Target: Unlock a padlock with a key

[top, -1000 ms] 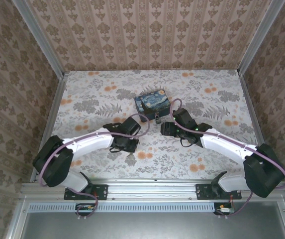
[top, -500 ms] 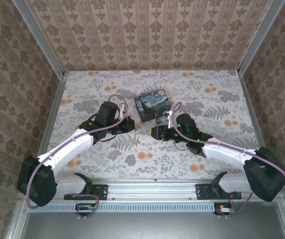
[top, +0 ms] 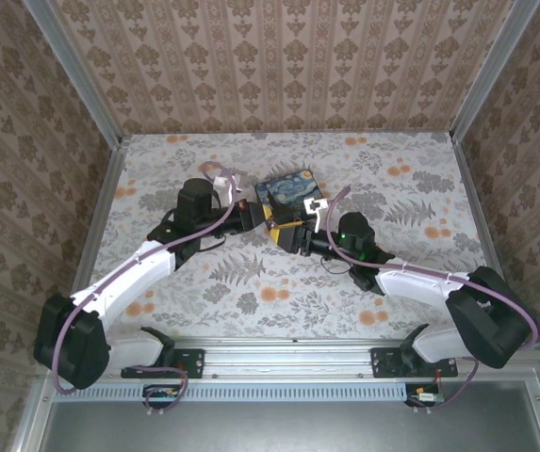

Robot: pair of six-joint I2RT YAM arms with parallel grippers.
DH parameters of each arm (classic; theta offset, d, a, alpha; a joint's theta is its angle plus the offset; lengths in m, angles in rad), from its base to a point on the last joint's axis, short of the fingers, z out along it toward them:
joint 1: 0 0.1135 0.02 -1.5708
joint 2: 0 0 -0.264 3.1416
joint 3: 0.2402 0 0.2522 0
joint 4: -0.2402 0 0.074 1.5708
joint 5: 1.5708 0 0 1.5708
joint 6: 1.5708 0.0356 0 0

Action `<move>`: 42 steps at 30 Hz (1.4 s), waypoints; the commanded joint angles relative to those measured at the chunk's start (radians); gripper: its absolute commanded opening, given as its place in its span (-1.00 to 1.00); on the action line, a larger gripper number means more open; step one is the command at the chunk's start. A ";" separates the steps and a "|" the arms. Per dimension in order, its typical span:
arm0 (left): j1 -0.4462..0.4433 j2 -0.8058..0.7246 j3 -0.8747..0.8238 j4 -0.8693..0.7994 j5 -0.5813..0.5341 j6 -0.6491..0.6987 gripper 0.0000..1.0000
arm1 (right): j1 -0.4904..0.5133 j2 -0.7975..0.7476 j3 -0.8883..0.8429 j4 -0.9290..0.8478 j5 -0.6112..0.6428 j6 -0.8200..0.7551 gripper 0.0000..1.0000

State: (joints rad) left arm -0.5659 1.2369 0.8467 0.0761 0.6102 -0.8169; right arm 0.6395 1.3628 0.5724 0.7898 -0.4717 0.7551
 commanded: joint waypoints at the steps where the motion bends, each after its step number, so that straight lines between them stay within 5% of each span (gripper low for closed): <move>1: 0.003 -0.031 0.010 0.016 0.058 -0.007 -1.00 | -0.004 0.000 0.032 0.035 0.002 -0.023 0.01; 24: -0.008 -0.068 -0.032 0.081 0.076 -0.064 -1.00 | -0.027 0.084 0.053 0.186 -0.080 0.066 0.05; 42: -0.005 -0.056 -0.050 0.132 0.092 -0.088 -1.00 | -0.019 0.070 0.034 0.212 -0.061 0.128 -0.62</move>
State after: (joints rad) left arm -0.5686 1.1828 0.8070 0.1650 0.6598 -0.8890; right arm 0.6182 1.4719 0.6094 1.0031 -0.5587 0.8833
